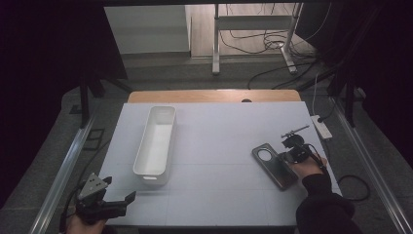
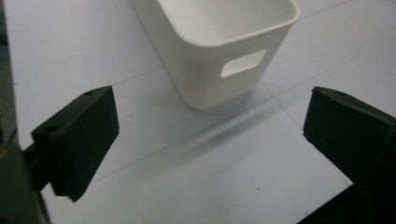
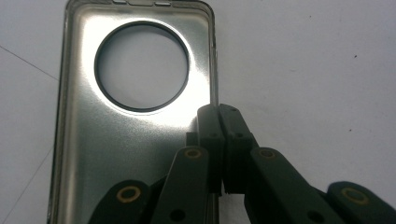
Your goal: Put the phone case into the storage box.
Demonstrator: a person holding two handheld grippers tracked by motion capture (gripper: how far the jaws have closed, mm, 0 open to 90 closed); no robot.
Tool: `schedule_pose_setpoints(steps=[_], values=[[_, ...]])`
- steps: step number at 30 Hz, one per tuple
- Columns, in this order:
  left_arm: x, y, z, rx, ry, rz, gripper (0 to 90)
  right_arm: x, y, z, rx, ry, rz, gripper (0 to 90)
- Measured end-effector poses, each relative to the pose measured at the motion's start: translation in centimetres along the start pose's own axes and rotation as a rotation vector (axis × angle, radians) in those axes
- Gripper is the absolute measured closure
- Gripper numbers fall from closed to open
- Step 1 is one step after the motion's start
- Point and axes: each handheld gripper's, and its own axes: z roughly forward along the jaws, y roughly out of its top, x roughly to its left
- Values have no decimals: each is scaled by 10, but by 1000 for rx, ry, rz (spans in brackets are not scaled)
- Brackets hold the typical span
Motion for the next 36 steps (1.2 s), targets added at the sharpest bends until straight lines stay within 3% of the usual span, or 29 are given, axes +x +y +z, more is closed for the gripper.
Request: schedule_pose_setpoints(steps=[6,12,15,18,23,26,36], values=[[1,0,-1,-5,-10,-9,54,0,-1,-1,-13,-6,9,885],[-1,1,-1,-6,-3,5,32,2,0,-9,-64,-19,6,885],[-1,2,-1,-30,-24,-7,26,3,0,-14,-96,-9,11,885],[-3,3,0,-23,-18,11,23,4,1,-19,-131,-2,10,885],[-4,5,0,-33,-21,4,12,7,1,-27,-170,2,5,886],[-5,8,0,-39,-44,-10,9,10,1,-31,-199,8,1,886],[-14,20,2,-56,-95,6,6,19,6,-44,-281,25,1,886]])
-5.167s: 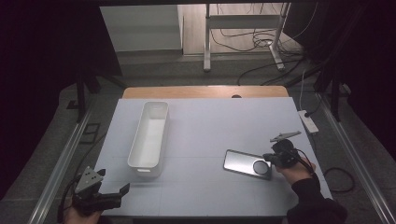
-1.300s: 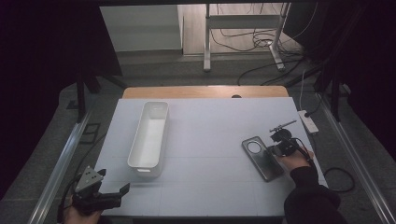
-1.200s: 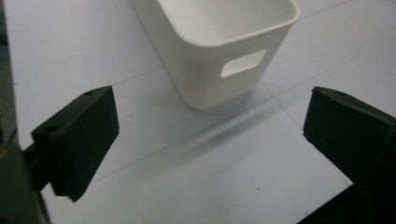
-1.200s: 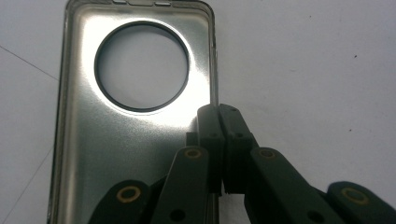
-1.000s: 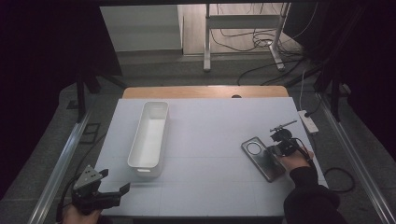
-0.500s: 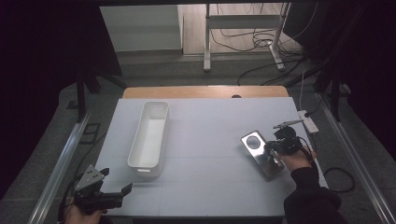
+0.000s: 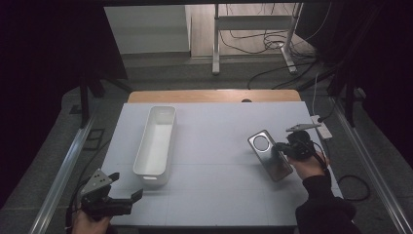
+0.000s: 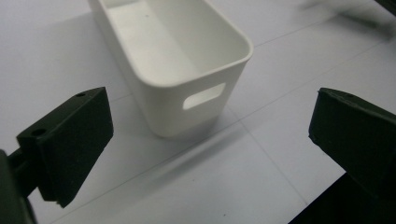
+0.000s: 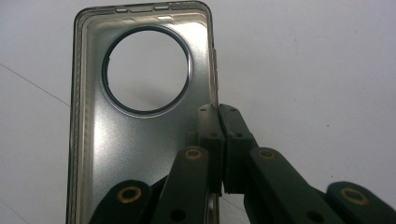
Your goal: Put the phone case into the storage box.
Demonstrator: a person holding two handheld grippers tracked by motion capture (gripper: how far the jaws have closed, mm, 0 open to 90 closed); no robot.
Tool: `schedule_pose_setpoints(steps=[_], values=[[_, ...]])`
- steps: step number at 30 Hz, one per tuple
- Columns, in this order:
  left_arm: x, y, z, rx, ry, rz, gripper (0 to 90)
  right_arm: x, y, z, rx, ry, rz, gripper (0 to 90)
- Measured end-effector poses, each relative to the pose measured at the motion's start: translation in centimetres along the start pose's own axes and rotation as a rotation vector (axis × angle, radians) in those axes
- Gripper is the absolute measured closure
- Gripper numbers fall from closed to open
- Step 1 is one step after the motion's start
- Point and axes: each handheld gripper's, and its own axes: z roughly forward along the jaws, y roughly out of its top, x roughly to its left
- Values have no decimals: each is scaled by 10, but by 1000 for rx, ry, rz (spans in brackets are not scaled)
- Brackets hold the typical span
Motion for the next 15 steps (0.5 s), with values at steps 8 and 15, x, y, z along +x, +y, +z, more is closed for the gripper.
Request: schedule_pose_setpoints(steps=[8,15], values=[[-5,13,6,-20,-29,21,5,3,4,-7,-47,18,15,886],[-8,27,13,-35,-53,39,5,7,9,-12,-81,31,14,886]])
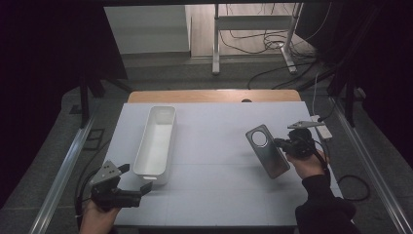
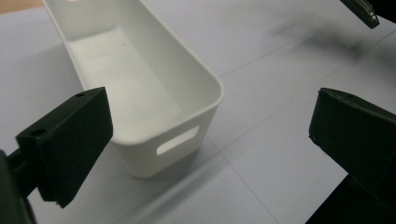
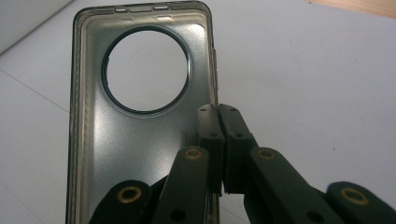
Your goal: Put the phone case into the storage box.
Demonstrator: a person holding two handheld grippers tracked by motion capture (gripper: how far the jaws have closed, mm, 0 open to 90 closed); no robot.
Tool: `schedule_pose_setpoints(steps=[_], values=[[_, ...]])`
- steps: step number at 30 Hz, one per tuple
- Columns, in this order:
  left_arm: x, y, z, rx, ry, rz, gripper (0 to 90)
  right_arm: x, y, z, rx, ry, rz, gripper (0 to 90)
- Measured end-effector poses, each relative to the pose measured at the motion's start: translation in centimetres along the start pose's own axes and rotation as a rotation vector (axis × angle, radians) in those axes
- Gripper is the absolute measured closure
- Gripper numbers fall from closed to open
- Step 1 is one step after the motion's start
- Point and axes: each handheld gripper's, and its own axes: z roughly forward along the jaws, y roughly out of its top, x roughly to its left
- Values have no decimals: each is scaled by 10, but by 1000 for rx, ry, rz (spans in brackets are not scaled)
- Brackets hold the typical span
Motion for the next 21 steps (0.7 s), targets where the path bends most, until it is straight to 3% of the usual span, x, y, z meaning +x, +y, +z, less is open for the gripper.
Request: schedule_pose_setpoints(steps=[21], values=[[-15,49,40,-10,-87,64,7,19,17,-5,-83,39,-7,886]])
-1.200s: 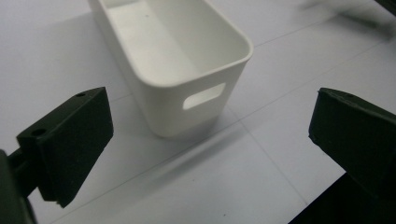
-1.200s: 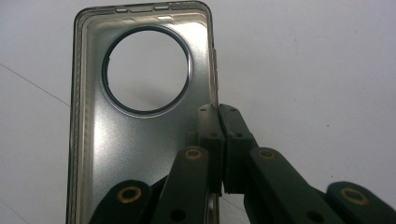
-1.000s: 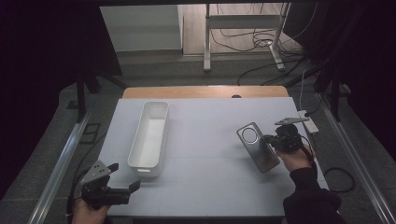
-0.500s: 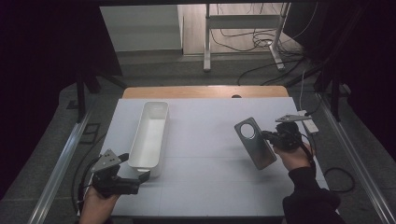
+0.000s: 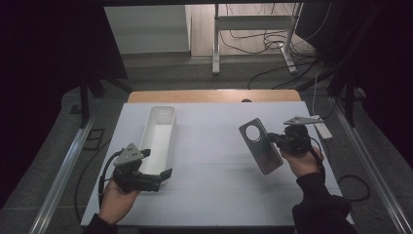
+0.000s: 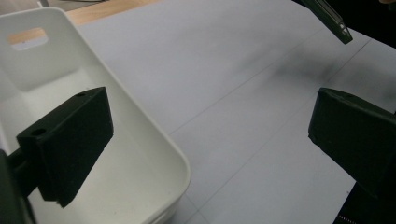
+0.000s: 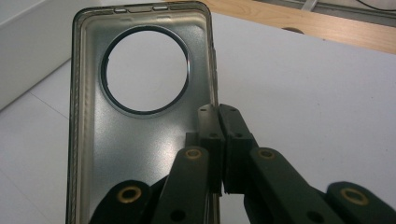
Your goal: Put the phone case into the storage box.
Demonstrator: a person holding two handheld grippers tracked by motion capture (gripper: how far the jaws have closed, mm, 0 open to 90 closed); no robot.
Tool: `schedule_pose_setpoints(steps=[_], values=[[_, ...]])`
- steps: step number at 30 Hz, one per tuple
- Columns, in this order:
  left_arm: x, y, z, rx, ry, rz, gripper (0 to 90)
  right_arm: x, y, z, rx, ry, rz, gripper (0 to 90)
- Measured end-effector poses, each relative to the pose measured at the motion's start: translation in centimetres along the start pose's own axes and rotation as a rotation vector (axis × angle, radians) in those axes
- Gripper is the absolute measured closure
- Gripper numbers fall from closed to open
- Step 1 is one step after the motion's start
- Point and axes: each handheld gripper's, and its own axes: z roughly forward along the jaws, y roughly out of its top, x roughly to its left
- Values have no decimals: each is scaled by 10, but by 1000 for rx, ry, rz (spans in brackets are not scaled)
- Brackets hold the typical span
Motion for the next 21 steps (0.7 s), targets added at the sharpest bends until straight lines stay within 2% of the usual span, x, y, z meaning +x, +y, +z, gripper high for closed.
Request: schedule_pose_setpoints(steps=[16,21], values=[[-3,25,36,2,-49,11,1,13,9,4,-32,21,-9,886],[-2,29,45,-4,-76,6,0,19,12,5,-42,26,-10,886]])
